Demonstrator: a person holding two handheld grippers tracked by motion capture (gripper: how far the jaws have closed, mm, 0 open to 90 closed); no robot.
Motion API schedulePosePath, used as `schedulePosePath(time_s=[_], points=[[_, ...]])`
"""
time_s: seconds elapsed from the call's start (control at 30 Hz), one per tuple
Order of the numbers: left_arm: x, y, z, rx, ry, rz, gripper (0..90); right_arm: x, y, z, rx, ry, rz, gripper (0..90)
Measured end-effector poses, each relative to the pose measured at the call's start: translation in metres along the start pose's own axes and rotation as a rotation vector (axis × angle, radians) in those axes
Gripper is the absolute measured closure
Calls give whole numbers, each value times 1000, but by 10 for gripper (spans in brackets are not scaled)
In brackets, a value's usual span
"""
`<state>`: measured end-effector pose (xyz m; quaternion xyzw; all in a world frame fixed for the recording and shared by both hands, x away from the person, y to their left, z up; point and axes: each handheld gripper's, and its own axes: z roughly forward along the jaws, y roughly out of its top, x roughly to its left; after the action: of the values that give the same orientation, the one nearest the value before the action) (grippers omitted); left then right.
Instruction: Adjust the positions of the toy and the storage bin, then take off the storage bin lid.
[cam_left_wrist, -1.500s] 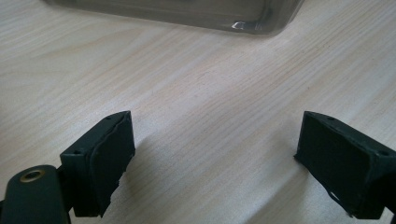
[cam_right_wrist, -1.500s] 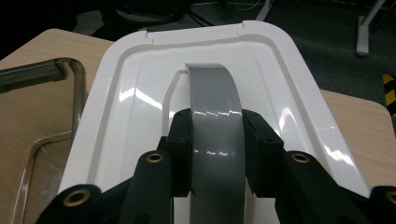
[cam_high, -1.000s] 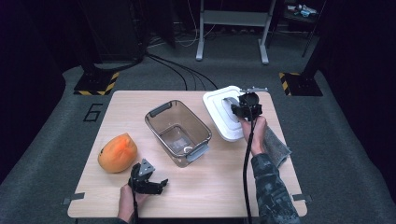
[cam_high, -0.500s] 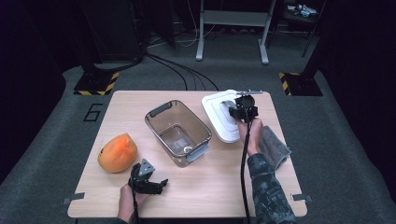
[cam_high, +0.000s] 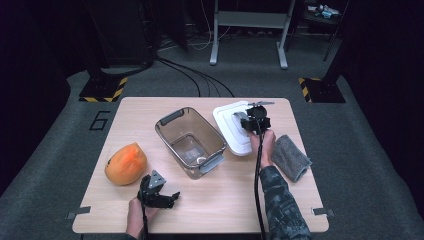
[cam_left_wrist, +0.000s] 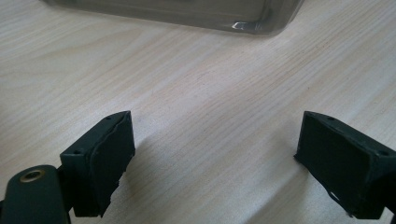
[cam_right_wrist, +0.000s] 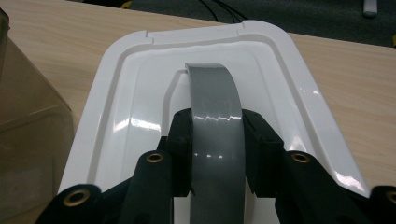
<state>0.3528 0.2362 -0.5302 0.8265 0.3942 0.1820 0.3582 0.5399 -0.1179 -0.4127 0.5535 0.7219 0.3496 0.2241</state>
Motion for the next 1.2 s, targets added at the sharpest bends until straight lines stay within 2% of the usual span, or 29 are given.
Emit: schedulePosePath(time_s=[0.23, 0.57, 0.67, 0.83, 1.1, 1.13, 1.2], points=[[0, 0, 0, 1, -2, -2, 110, 5, -10, 15, 20, 0, 12, 665], [0, 0, 0, 5, -7, -1, 110, 4, -23, 33, 38, -5, 31, 664], [1, 0, -1, 9, -9, -1, 110, 5, -28, 40, 56, -22, 35, 664], [0, 0, 0, 5, -6, 0, 110, 2, -35, 49, 52, -37, 48, 663], [0, 0, 0, 6, -8, -2, 110, 3, -41, 59, 77, -46, 54, 659], [1, 0, 0, 7, -8, -2, 110, 2, -42, 60, 78, -56, 49, 657], [0, 0, 0, 6, -8, -1, 110, 1, -44, 62, 84, -43, 42, 611]])
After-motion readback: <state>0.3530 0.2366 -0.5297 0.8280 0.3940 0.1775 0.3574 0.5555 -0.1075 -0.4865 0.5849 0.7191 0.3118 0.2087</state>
